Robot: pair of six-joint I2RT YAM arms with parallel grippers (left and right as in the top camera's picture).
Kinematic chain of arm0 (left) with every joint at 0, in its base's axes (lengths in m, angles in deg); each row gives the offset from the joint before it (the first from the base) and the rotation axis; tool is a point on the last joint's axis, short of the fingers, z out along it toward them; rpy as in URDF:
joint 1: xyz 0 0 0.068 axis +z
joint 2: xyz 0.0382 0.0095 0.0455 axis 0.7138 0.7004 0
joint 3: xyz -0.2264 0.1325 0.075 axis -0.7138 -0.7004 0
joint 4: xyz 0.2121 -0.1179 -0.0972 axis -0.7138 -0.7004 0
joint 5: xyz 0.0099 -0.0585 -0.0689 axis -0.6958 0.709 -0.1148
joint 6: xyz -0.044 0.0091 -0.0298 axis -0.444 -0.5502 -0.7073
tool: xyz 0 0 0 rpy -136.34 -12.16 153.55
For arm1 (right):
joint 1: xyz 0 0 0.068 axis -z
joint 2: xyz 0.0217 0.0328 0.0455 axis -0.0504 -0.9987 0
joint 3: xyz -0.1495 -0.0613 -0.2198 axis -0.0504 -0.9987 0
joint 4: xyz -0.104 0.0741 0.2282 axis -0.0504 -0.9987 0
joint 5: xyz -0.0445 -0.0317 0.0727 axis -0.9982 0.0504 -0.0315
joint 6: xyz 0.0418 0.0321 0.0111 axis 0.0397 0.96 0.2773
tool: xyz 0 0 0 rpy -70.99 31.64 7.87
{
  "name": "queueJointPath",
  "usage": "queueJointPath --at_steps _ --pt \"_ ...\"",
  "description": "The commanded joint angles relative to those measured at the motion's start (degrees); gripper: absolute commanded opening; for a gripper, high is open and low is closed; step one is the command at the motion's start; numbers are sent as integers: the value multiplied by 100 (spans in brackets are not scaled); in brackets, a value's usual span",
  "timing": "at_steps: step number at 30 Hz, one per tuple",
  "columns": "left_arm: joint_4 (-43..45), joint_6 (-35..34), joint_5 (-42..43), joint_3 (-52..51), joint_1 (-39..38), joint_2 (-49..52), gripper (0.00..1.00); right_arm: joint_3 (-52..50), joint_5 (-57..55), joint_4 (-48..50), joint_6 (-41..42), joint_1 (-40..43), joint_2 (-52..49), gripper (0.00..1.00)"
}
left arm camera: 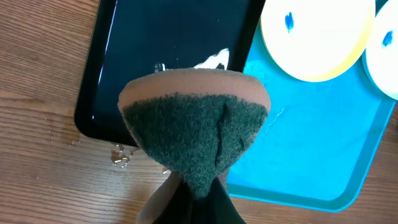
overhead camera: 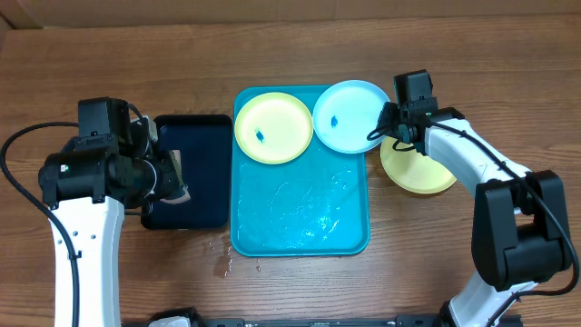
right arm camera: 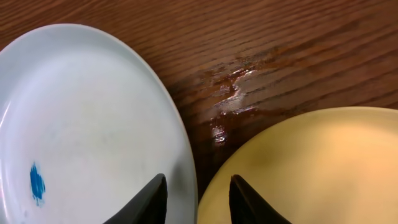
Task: Clean dirty plates on tray and stack at the side
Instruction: 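Release the yellow plate and raise the right gripper toward the blue plate, then drag the white plate toward the tray front and grip its rim with right gripper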
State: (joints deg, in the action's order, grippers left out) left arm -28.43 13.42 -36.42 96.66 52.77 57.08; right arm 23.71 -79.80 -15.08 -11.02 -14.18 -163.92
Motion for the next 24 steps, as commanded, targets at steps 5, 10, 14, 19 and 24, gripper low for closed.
queueJointPath --at_steps 5,10,14,19,24 --pt "24 127 68 28 -24 20 4 -31 111 -20 -4 -26 4 34" --pt "24 127 70 28 -24 20 4 -31 109 -107 -4 -26 4 30" --pt "26 127 68 28 -24 20 4 -31 109 -68 -4 -26 4 29" --pt "22 127 68 28 -24 20 4 -31 111 -17 -2 -26 4 24" --pt "26 127 68 28 -24 20 4 -31 111 -179 -2 -26 4 20"
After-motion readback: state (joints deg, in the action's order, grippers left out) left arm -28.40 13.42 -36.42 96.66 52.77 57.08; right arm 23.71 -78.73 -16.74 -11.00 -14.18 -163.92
